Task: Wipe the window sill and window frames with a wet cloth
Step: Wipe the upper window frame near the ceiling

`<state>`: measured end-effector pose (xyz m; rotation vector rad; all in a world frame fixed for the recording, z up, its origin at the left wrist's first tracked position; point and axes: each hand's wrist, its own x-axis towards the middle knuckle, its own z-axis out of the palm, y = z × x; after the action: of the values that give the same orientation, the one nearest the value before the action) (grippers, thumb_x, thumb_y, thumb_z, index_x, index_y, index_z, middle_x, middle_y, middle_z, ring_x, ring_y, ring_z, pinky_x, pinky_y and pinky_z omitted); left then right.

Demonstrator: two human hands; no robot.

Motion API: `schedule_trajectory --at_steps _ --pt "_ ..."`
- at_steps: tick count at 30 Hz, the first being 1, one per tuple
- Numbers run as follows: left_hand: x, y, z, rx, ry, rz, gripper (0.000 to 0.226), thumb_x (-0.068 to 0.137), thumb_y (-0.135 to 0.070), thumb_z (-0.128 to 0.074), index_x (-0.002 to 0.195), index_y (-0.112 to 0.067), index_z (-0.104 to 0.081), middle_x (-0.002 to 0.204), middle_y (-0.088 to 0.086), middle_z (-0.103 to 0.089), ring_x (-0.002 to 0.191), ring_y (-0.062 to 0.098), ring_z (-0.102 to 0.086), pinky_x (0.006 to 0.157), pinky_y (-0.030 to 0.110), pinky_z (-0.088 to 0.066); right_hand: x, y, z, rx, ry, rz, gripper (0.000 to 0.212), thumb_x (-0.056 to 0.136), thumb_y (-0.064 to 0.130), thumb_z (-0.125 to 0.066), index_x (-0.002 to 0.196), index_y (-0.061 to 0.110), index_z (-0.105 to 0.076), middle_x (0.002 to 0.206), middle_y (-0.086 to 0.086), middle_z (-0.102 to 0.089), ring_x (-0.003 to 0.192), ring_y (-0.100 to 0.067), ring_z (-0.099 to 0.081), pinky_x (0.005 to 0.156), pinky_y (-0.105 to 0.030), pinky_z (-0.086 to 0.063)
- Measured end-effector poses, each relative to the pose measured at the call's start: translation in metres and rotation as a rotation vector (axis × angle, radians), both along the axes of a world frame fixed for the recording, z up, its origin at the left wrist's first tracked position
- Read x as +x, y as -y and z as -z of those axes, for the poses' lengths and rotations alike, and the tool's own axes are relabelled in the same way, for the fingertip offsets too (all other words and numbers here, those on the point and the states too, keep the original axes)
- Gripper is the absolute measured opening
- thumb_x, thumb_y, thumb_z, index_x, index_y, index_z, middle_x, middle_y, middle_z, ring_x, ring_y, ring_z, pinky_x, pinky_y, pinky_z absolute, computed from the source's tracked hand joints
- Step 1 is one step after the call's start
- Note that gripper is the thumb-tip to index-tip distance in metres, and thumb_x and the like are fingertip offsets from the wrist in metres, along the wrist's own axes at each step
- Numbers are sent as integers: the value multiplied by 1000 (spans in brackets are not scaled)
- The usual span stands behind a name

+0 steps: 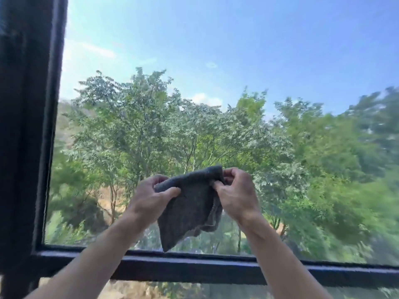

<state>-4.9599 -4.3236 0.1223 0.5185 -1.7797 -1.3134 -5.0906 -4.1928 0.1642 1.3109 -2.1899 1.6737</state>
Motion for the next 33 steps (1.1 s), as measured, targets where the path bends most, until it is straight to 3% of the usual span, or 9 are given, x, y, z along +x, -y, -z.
schedule_trajectory --at_steps 6,11,13,15,17,19,21,26,33 --pt "-37 21 -106 -321 -39 -80 13 88 -20 -71 99 -15 -67 85 2 -70 74 15 -66 49 14 -45 -35 4 -92 -132 -86 107 17 87 14 -73 102 10 -69 87 7 -66 70 4 -57 56 -5 -45" --pt "-62 47 -160 -600 -79 -277 14 86 -24 -73 97 -18 -65 81 -3 -68 71 12 -65 55 24 -51 -52 34 -144 -254 -191 231 15 84 17 -77 99 17 -72 69 17 -57 61 0 -56 55 -15 -45" --pt "-76 63 -191 -796 -90 -433 11 86 -29 -73 88 -26 -62 74 -10 -62 70 11 -62 57 24 -45 -67 53 -171 -318 -282 327 11 83 20 -76 94 18 -75 67 10 -63 64 -13 -62 60 -22 -45" --pt "-80 70 -229 -946 -121 -547 12 86 -32 -72 86 -24 -63 83 -4 -62 86 19 -60 70 29 -44 -65 62 -204 -379 -354 394 13 85 22 -73 96 16 -74 77 -3 -72 75 -25 -66 65 -28 -48" --pt "-113 102 -333 -1055 -195 -653 13 85 -28 -73 88 -19 -65 113 8 -61 119 27 -47 97 41 -37 -91 85 -307 -425 -422 406 14 87 22 -70 100 18 -71 84 -7 -74 80 -29 -68 67 -31 -49" --pt "-127 120 -411 -1124 -188 -704 12 84 -23 -73 89 -17 -64 138 14 -51 142 30 -28 118 50 -12 -104 98 -385 -429 -457 402 15 88 24 -68 102 19 -69 85 -8 -74 83 -31 -68 68 -33 -48" --pt "-139 139 -486 -1146 -231 -722 11 85 -20 -71 90 -17 -61 145 16 -45 147 30 -18 120 52 2 -111 113 -464 -469 -477 375 14 89 25 -65 102 20 -66 85 -8 -73 85 -33 -66 65 -32 -42" --pt "-146 154 -618 -1172 -266 -705 15 82 -34 -57 86 -20 -59 137 14 -53 144 28 -30 121 49 -1 -114 135 -594 -505 -408 363 11 91 26 -61 100 21 -64 87 -4 -71 83 -27 -56 67 -29 -32" --pt "-132 181 -735 -1230 -241 -725 22 80 -39 -57 86 -19 -63 123 7 -60 128 24 -49 120 47 -13 -104 170 -708 -627 -217 234 10 85 26 -64 77 30 -59 73 6 -70 77 -24 -70 78 -43 -58"
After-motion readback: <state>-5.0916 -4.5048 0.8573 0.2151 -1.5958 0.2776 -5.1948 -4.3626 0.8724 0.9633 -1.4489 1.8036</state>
